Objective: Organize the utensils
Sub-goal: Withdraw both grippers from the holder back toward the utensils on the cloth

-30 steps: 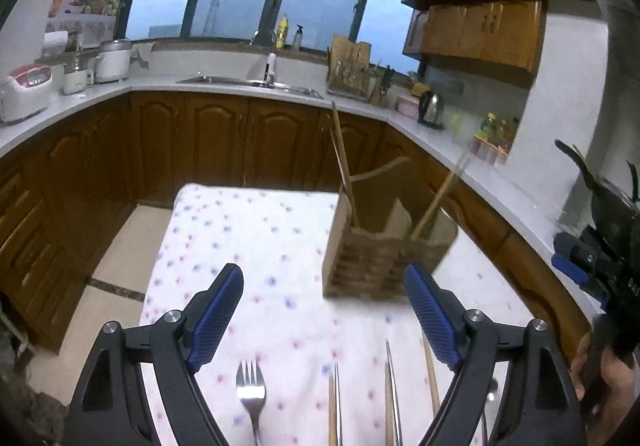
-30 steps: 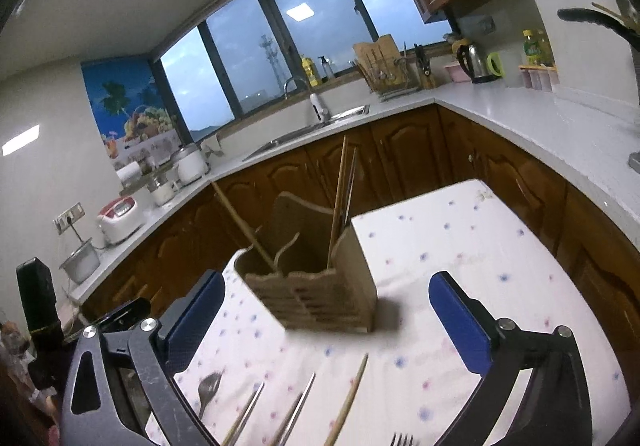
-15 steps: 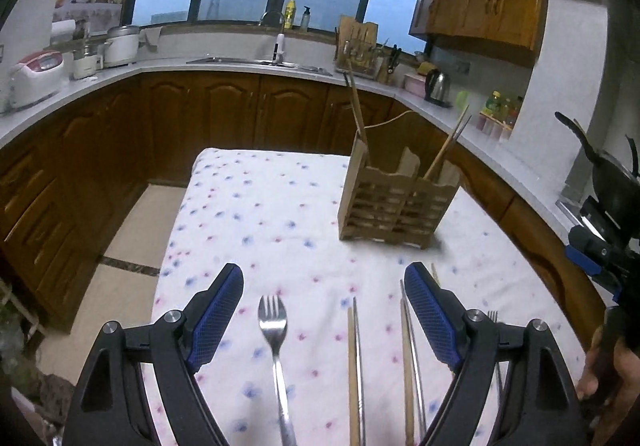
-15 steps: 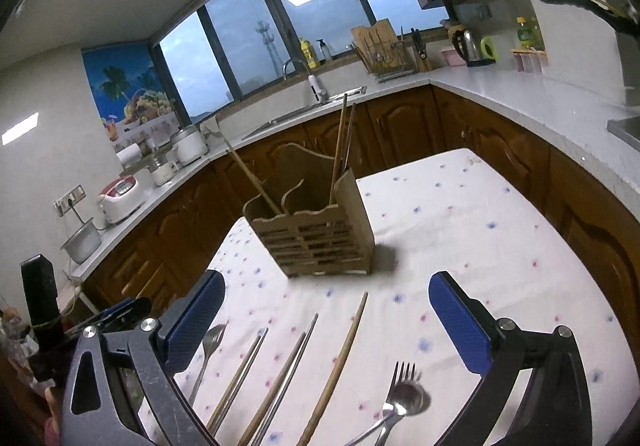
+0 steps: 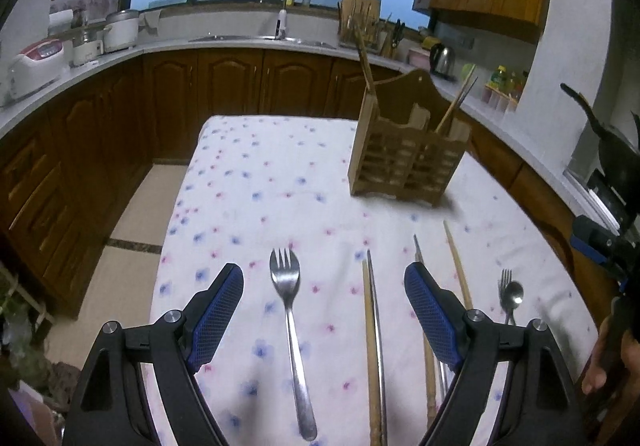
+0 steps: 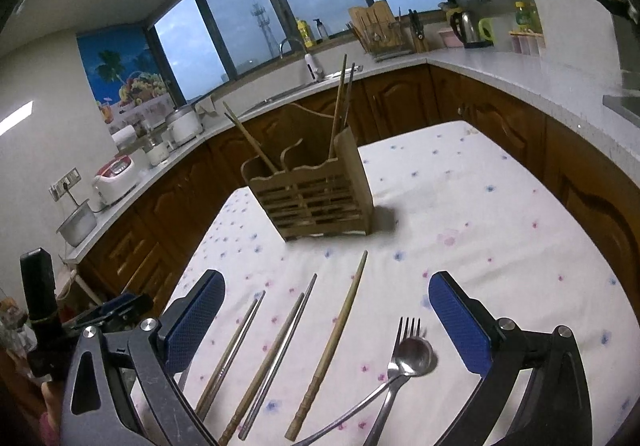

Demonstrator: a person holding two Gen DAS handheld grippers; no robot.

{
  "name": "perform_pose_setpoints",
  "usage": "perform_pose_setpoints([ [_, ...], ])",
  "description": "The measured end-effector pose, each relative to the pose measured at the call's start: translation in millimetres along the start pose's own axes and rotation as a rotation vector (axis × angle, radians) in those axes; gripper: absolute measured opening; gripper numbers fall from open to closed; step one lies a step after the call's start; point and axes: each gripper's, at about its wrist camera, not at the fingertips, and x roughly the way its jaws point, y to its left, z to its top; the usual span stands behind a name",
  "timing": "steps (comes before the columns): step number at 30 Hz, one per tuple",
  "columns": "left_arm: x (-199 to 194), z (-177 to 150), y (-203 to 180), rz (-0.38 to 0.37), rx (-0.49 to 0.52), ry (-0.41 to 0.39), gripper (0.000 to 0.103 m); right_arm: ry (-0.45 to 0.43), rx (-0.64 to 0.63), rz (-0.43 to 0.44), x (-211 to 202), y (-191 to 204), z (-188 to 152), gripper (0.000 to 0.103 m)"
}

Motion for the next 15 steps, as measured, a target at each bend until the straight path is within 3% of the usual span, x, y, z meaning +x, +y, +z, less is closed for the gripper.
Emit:
perform_pose_setpoints([
  [15, 55.9, -3.4, -35.0, 0.062, 0.172, 0.185, 0.082, 0.053, 0.010, -0.011, 19.3, -6.3, -7.6, 0.103],
])
